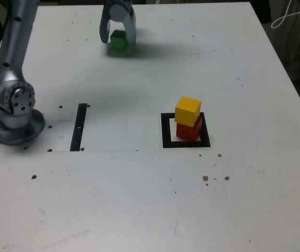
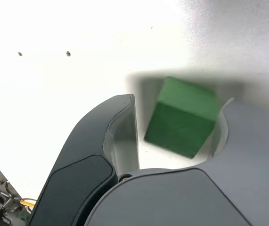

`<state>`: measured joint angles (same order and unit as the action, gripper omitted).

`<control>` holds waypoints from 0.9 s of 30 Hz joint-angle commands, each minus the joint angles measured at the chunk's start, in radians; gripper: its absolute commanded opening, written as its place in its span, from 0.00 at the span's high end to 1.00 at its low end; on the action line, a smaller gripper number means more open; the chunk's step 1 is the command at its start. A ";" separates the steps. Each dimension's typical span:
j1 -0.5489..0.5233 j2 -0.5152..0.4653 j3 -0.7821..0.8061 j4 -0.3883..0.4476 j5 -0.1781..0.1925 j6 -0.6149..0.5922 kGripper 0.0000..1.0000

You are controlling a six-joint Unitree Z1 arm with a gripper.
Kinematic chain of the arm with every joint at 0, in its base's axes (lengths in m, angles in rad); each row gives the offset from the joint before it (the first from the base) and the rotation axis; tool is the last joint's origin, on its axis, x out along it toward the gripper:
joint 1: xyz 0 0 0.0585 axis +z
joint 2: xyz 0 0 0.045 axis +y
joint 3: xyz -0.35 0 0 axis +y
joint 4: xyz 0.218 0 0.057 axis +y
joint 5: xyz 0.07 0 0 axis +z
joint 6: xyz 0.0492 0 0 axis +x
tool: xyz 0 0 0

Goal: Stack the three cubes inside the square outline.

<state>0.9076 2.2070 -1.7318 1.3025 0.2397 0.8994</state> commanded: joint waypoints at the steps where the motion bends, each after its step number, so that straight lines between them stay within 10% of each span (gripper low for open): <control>1: -0.001 0.006 0.001 -0.003 -0.001 -0.001 0.56; 27: -0.057 -0.103 -0.008 0.058 -0.059 -0.029 0.83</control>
<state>0.8652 2.1324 -1.7343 1.3429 0.1804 0.8751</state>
